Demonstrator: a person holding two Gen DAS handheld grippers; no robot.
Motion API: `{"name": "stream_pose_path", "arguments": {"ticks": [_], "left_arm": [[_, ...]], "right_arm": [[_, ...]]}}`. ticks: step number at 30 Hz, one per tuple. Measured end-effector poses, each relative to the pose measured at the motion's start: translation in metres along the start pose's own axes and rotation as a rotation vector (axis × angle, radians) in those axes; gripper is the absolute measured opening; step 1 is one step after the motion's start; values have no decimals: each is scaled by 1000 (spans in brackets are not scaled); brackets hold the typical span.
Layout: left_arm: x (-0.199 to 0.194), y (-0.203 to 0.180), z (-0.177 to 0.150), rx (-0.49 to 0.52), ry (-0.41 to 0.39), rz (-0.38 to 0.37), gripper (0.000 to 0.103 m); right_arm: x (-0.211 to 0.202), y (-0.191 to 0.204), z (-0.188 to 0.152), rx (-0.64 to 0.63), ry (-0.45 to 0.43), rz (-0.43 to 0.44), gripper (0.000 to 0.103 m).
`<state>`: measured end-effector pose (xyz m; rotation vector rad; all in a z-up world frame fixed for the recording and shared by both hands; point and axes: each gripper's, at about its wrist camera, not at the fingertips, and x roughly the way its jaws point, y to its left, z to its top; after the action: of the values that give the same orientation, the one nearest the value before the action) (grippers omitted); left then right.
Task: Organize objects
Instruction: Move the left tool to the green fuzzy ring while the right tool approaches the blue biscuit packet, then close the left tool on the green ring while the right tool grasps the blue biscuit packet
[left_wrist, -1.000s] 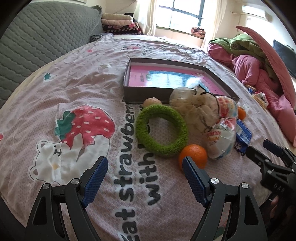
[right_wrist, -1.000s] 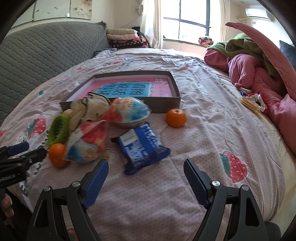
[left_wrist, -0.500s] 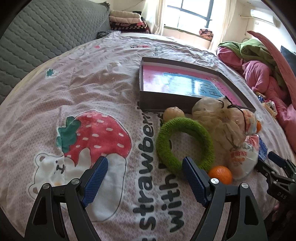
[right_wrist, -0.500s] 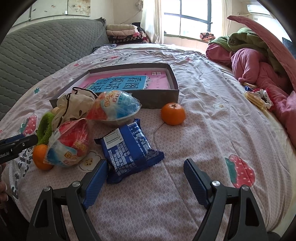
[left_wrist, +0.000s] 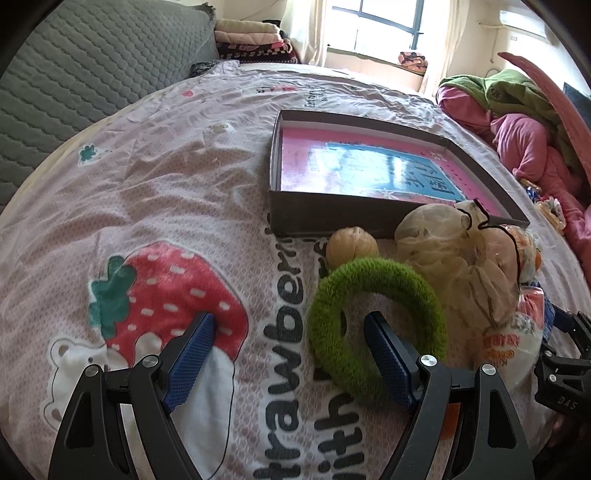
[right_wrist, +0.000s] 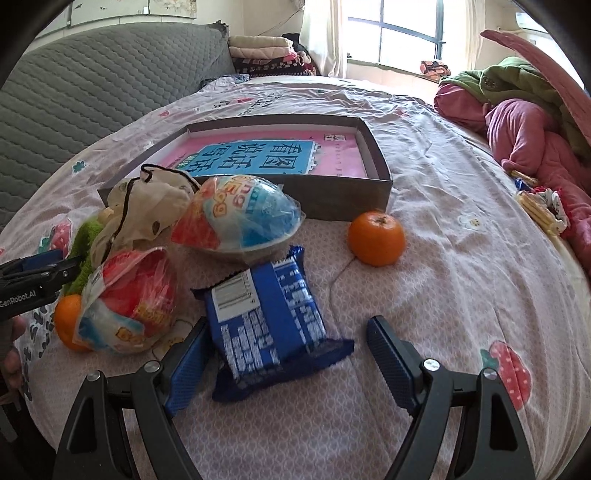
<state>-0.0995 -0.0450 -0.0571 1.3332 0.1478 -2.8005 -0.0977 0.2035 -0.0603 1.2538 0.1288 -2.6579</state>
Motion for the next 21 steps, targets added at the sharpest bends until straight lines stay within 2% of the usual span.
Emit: {"name": "stream_pose_path", "arguments": {"ticks": [3, 7, 13, 16, 19, 21], "left_arm": [[3, -5, 3, 27, -4, 17, 84], [4, -12, 3, 55, -22, 26, 82], [3, -12, 2, 33, -21, -9, 70], [1, -13, 1, 35, -25, -26, 61], [-1, -14, -1, 25, -28, -49, 44], [-1, -11, -3, -4, -15, -98, 31]], "right_arm": [[1, 2, 0, -13, -10, 0, 81], [-2, 8, -3, -38, -35, 6, 68], [-4, 10, -7, -47, -61, -2, 63], [-6, 9, -8, -39, -73, -2, 58], [-8, 8, -9, -35, -86, -6, 53], [-9, 8, -10, -26, -99, -7, 52]]}}
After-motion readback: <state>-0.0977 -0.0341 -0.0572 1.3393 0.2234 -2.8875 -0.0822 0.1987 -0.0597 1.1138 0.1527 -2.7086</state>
